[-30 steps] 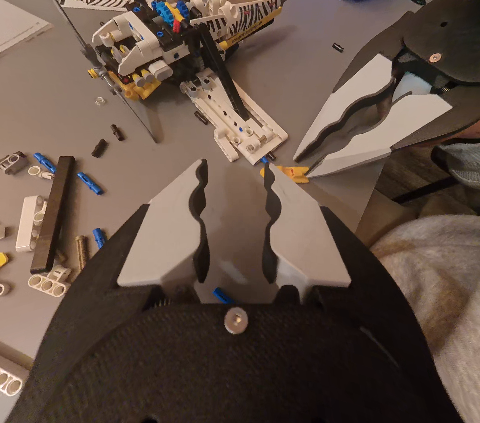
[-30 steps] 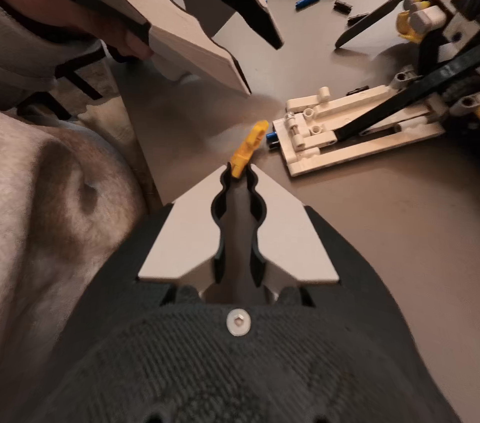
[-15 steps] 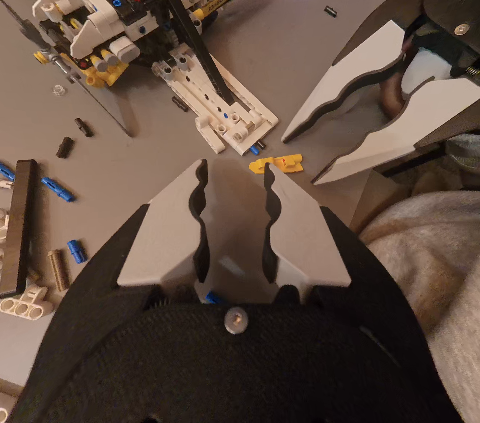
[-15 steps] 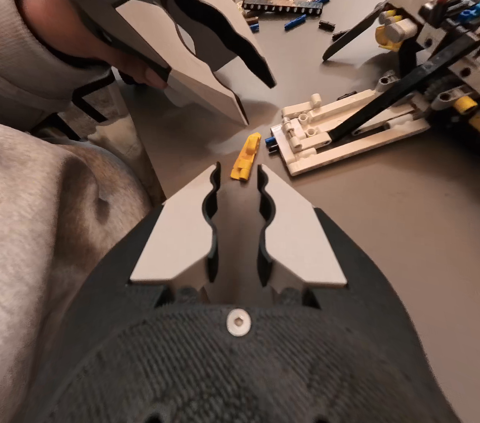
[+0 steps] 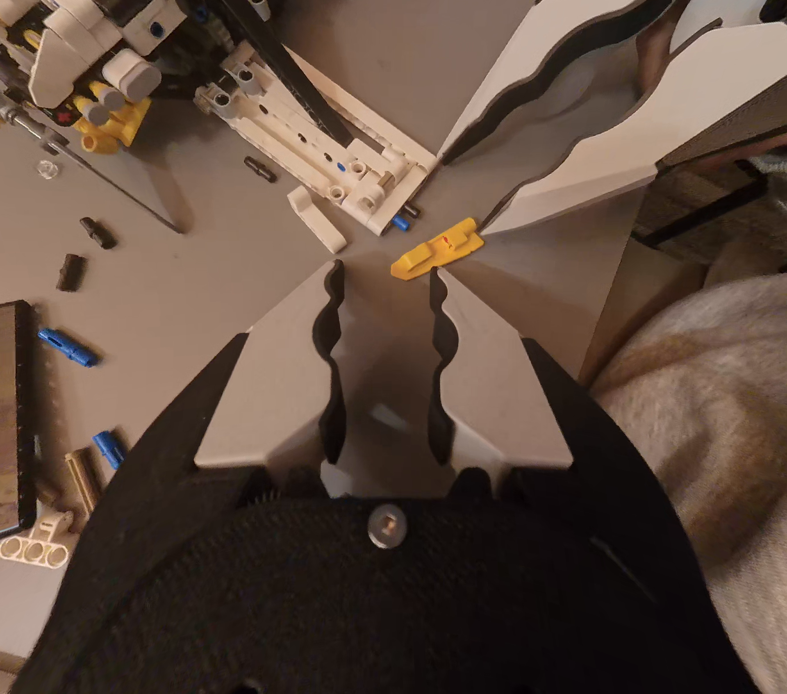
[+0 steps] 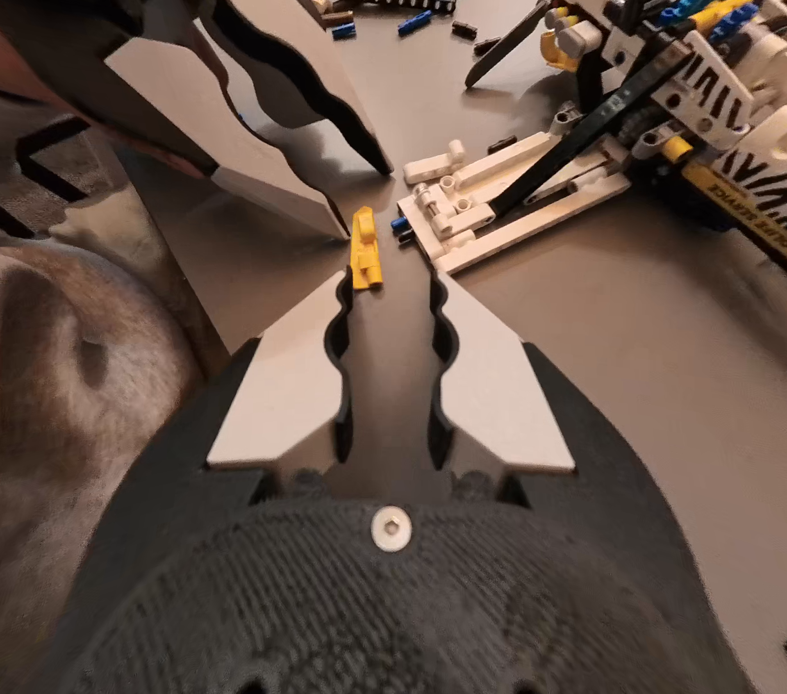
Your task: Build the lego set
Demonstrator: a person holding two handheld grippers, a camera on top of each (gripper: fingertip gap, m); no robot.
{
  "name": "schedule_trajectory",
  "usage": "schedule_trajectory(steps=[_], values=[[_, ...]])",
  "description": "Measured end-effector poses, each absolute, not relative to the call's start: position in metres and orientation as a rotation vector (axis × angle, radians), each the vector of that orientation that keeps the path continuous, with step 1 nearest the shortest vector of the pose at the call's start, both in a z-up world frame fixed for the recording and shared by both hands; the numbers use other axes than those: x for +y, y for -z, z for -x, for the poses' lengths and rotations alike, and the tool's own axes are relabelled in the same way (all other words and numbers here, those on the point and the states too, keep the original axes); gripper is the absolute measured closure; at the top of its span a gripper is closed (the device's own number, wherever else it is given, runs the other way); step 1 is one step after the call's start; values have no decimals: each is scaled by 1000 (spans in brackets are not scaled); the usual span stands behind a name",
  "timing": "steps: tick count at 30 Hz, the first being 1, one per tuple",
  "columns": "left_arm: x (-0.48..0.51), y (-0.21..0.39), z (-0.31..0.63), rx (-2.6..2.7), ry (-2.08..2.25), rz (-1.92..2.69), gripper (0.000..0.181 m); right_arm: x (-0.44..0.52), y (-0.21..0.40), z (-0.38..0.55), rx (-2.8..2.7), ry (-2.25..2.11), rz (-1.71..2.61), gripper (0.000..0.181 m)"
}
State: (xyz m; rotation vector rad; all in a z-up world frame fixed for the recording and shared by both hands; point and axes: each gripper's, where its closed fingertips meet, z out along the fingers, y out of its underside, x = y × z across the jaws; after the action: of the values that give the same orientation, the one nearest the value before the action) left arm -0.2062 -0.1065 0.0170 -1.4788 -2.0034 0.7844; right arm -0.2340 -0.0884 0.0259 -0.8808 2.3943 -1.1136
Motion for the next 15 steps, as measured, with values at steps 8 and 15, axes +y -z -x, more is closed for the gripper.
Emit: schedule_trajectory(steps=[8, 15], values=[[-105, -17, 209, -1973, -773, 1511, 149, -94, -27, 249, 2415, 1142, 865, 120], [-110, -16, 217, -1962, -796, 1558, 145, -94, -20, 240, 2375, 1048, 1003, 103]])
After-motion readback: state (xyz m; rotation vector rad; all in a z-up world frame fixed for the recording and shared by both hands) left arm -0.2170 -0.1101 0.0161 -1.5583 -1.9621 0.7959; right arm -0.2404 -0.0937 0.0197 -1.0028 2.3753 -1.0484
